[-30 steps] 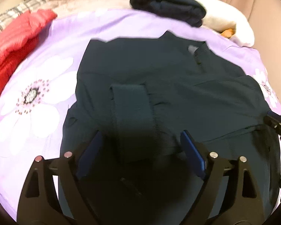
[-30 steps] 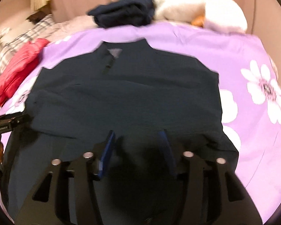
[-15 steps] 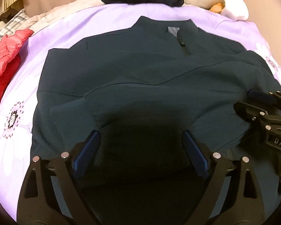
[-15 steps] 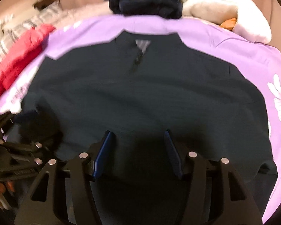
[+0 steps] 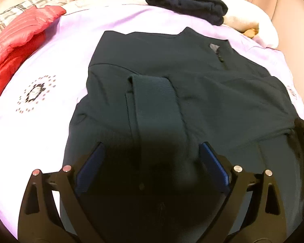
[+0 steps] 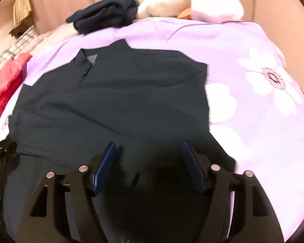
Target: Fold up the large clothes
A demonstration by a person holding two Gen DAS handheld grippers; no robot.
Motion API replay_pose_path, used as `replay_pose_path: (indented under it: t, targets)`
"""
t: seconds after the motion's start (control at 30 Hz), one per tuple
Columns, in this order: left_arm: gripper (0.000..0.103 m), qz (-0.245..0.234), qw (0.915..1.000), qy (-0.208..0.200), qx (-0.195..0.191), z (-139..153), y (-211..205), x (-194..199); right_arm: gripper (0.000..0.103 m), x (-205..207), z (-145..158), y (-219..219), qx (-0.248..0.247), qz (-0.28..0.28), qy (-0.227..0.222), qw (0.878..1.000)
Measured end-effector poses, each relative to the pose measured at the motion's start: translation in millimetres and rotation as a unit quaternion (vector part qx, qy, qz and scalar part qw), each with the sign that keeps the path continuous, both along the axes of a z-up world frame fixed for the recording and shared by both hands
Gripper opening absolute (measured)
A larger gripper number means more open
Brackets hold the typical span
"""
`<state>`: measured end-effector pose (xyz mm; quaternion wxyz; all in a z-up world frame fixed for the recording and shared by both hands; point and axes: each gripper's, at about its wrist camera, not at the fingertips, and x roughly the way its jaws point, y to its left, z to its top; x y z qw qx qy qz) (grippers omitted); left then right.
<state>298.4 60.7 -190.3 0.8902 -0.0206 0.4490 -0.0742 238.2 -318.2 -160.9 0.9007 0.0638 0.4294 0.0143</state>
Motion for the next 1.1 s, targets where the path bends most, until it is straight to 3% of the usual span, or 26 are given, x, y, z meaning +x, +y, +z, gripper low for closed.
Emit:
replay_pose_path:
  t: [0.07, 0.17, 0.27, 0.37, 0.6, 0.83, 1.1]
  targets:
    - [0.096, -0.020, 0.9998, 0.002, -0.002, 6.1, -9.7, -17.4, 0.069, -17.7, 2.7, 17.0, 0.015, 0.033, -0.001, 0.999]
    - [0.096, -0.055, 0.9985, 0.008, 0.003, 5.0, -27.4, -37.8, 0.070, -38.5, -8.8, 59.4, -0.002, 0.091, 0.023, 0.996]
    - [0.096, -0.086, 0.9952, 0.031, 0.034, -11.7, -45.6, -56.1, 0.070, -51.8, -28.7, 96.9, -0.046, 0.121, 0.040, 0.991]
    - [0.097, -0.096, 0.9928, 0.029, 0.066, -18.5, -48.5, -78.6, 0.074, -67.2, -35.3, 115.1, -0.098, 0.123, 0.026, 0.987]
    - [0.099, -0.077, 0.9953, 0.036, 0.048, -20.5, -14.9, -136.4, 0.075, -114.5, -32.9, 100.5, -0.078, 0.107, 0.039, 0.990]
    - [0.099, -0.061, 0.9962, 0.032, 0.054, -22.0, 12.3, -210.2, 0.078, -186.1, -34.8, 75.4, -0.053, 0.085, 0.053, 0.994]
    - [0.099, -0.021, 0.9979, 0.014, 0.060, -3.1, 29.4, -255.9, 0.079, -242.3, -19.4, 63.9, -0.078, 0.071, 0.050, 0.993]
